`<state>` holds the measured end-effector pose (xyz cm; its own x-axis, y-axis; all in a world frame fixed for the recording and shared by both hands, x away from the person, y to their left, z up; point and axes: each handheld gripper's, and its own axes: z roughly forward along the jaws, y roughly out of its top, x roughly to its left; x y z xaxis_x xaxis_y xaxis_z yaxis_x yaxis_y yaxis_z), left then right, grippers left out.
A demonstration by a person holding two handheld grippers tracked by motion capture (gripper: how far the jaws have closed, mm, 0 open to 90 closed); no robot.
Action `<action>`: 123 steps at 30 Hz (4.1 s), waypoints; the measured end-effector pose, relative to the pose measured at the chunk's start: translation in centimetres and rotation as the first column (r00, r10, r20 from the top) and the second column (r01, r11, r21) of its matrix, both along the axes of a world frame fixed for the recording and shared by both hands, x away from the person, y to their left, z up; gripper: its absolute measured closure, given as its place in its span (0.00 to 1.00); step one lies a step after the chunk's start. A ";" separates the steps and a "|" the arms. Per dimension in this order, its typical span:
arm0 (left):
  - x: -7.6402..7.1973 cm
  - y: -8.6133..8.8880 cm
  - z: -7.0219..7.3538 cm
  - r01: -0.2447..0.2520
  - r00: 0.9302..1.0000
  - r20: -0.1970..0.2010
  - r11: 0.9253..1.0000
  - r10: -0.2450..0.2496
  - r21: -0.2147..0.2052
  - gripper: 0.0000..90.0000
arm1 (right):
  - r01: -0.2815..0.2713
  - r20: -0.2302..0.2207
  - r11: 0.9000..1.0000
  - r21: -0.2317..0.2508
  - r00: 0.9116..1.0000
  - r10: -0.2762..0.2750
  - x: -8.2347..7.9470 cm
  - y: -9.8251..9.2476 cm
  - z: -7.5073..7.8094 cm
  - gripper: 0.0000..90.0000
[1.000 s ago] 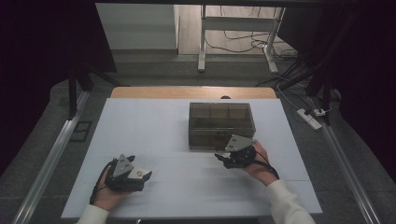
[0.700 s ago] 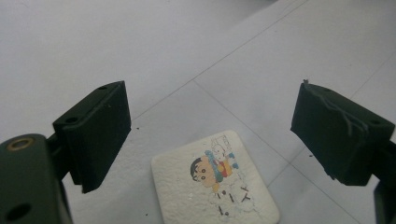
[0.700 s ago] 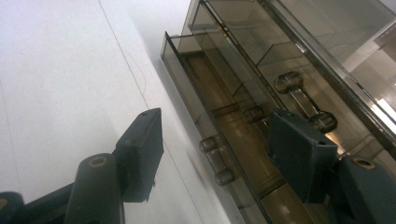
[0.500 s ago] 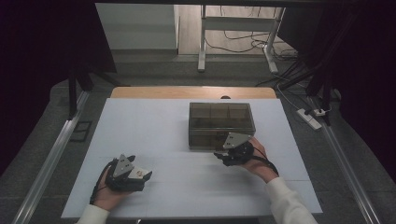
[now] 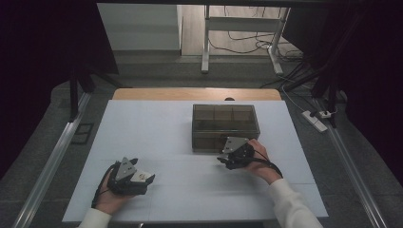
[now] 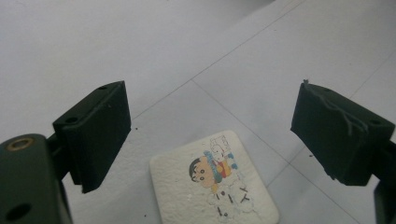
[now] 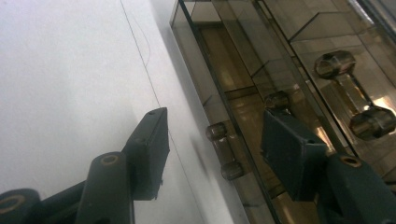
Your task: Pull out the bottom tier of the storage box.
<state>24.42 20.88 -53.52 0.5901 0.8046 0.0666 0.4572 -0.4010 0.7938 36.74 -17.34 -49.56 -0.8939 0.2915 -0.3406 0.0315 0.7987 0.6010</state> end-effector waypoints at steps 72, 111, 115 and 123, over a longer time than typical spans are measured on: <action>0.1 -0.1 -0.1 0.003 1.000 -0.006 1.000 -0.003 0.011 0.13 | -0.014 0.100 0.991 -0.131 0.995 0.027 0.6 0.4 -1.7 0.70; 0.0 0.0 -0.1 0.005 1.000 -0.005 1.000 -0.005 0.015 0.13 | -0.075 0.065 0.989 -0.125 0.994 0.083 0.2 -0.3 -1.2 0.75; 0.0 0.0 -0.1 0.005 1.000 -0.005 1.000 -0.005 0.014 0.13 | -0.083 0.060 0.987 -0.134 0.994 0.092 0.1 -0.4 -1.1 0.75; 0.0 0.0 -0.1 0.005 1.000 -0.006 1.000 -0.005 0.015 0.13 | -0.087 0.047 0.987 -0.135 0.994 0.094 0.0 -0.4 -1.0 0.76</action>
